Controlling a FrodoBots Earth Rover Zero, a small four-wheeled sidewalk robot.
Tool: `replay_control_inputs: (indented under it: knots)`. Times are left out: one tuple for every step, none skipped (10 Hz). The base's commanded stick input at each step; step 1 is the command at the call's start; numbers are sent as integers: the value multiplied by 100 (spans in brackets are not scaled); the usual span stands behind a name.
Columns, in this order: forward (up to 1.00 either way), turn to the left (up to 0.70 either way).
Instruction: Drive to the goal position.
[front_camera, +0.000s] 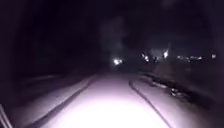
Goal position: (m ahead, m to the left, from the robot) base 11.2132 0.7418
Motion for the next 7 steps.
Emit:
replay_control_inputs:
  knots:
    - [100,0]
    - [100,0]
    - [100,0]
    - [100,0]
    - [100,0]
    - [100,0]
    - [100,0]
